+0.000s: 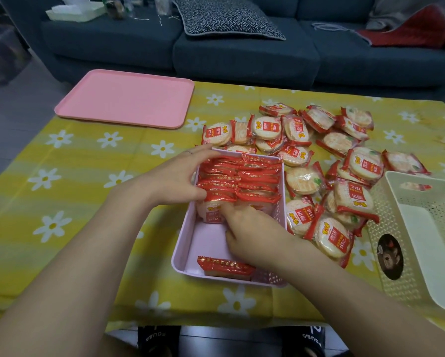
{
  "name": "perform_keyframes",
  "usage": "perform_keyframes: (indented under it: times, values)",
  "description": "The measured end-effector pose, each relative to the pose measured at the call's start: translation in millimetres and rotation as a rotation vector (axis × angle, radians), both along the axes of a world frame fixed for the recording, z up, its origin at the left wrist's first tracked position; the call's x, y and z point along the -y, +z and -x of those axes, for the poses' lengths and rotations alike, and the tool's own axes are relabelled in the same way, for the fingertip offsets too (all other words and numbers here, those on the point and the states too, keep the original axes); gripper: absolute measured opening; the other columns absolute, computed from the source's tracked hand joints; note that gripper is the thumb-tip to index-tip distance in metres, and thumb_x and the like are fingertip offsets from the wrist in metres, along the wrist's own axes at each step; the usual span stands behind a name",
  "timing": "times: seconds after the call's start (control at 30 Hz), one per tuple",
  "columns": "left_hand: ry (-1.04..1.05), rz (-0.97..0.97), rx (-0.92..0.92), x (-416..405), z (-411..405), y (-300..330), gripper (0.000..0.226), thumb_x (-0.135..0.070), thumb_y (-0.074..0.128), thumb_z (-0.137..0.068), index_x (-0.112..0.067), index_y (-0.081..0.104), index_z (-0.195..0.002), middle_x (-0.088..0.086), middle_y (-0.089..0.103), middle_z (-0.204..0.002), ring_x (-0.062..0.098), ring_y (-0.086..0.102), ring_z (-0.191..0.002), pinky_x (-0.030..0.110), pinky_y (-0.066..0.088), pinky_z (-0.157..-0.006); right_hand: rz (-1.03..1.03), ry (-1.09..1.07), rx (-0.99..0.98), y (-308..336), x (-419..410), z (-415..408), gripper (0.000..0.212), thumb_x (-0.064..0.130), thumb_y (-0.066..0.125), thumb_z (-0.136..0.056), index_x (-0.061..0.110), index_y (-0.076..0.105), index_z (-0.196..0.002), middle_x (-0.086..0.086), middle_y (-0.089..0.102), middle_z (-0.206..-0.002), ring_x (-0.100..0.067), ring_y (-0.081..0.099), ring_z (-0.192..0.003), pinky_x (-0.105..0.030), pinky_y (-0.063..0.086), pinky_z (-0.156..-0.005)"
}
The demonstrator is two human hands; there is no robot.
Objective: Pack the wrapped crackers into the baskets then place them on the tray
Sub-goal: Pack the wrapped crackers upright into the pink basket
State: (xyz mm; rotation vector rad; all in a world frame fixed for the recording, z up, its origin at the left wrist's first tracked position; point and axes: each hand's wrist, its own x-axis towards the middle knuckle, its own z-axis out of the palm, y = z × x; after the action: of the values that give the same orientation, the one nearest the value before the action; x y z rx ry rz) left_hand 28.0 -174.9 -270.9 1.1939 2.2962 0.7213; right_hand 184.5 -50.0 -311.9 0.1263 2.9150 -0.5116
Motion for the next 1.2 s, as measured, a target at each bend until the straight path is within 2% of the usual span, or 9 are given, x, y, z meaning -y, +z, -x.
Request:
perform_keyframes:
  times: [0.13,0.27,0.4,0.6,0.73,0.83,0.93,1.1,1.2]
  values:
    - [-0.020,-0.036,-0.042,0.6,-3.0,0.9,0.085,0.000,0.070,-0.079,-0.034,0.039,-0.150,-0.020,0.029,-0.146,-0.012,0.023,-0.129,-0.010,0.014,-0.091,0.094,-0.017,0.031,6.0,-1.2,-0.7,0.018,0.019,0.050,-0.093,0.012,0.053,-0.109,-0.017,0.065,-0.102,-0.036,0.063,-0.092,-0.041,0.051,-0.074]
    - [0.075,-0.107,0.000,-0.4,-6.2,4.0,0.073,-0.005,0.060,-0.088,-0.030,0.037,-0.152,-0.011,0.040,-0.152,-0.005,0.036,-0.125,0.011,0.032,-0.097,0.327,-0.004,0.299,35.4,-1.0,-7.6,0.034,0.053,0.046,-0.098,0.026,0.065,-0.094,0.002,0.066,-0.099,-0.019,0.061,-0.094,-0.033,0.048,-0.083]
    - [0.086,-0.093,0.048,-0.1,-9.4,5.7,0.074,-0.006,0.055,-0.091,-0.032,0.030,-0.156,-0.009,0.033,-0.158,0.001,0.034,-0.131,0.022,0.030,-0.101,0.338,0.141,0.495,46.3,6.3,-20.1,0.046,0.073,0.051,-0.083,0.039,0.063,-0.111,0.018,0.064,-0.100,-0.008,0.061,-0.096,-0.033,0.052,-0.092]
    - [0.087,-0.109,0.052,0.1,-12.0,6.6,0.073,-0.007,0.054,-0.092,-0.030,0.028,-0.156,-0.008,0.031,-0.159,-0.002,0.032,-0.128,0.016,0.031,-0.096,0.384,0.169,0.366,44.6,0.9,-20.3,0.043,0.043,0.080,-0.079,0.029,0.065,-0.116,0.016,0.065,-0.103,-0.003,0.062,-0.092,-0.023,0.053,-0.084]
    - [0.108,-0.163,0.089,-0.9,-15.9,11.3,0.061,-0.020,0.049,-0.092,-0.034,0.039,-0.150,-0.012,0.040,-0.152,0.000,0.038,-0.128,0.009,0.033,-0.091,0.569,0.109,0.302,55.7,-13.9,-17.3,0.025,0.025,0.078,-0.084,0.017,0.070,-0.106,-0.003,0.073,-0.098,-0.020,0.069,-0.089,-0.040,0.058,-0.083]
    - [0.178,-0.293,0.233,-3.0,-20.2,19.5,0.039,-0.032,0.044,-0.083,-0.029,0.062,-0.118,-0.007,0.062,-0.125,0.009,0.053,-0.115,0.029,0.041,-0.102,0.777,-0.099,0.133,66.9,-30.7,-12.8,0.016,0.012,0.071,-0.089,0.006,0.068,-0.103,-0.020,0.071,-0.101,-0.023,0.070,-0.084,-0.044,0.056,-0.083]
    - [0.166,-0.391,0.337,-4.7,-21.1,23.7,0.032,-0.039,0.044,-0.087,-0.017,0.063,-0.099,-0.003,0.072,-0.100,0.021,0.062,-0.107,0.046,0.042,-0.106,1.117,-0.407,-0.029,71.3,-42.1,-7.0,0.010,0.001,0.066,-0.089,0.008,0.069,-0.097,-0.022,0.072,-0.096,-0.025,0.069,-0.084,-0.040,0.055,-0.076]
    - [0.119,-0.390,0.448,-6.5,-28.8,21.7,0.040,-0.027,0.069,-0.076,-0.006,0.056,-0.107,-0.008,0.064,-0.081,0.010,0.064,-0.076,0.021,0.048,-0.072,1.448,-0.640,-0.181,70.5,-48.0,-3.2,0.016,-0.005,0.061,-0.089,0.002,0.067,-0.103,-0.014,0.075,-0.092,-0.021,0.073,-0.079,-0.027,0.057,-0.061]
    - [0.115,-0.375,0.427,-7.8,-29.3,17.9,0.043,-0.014,0.074,-0.070,-0.008,0.053,-0.107,-0.004,0.060,-0.084,0.016,0.065,-0.071,0.028,0.050,-0.067,1.375,-0.648,-0.210,68.0,-49.0,-3.2,0.015,-0.003,0.064,-0.088,0.004,0.067,-0.100,-0.010,0.075,-0.089,-0.017,0.072,-0.077,-0.021,0.053,-0.057]
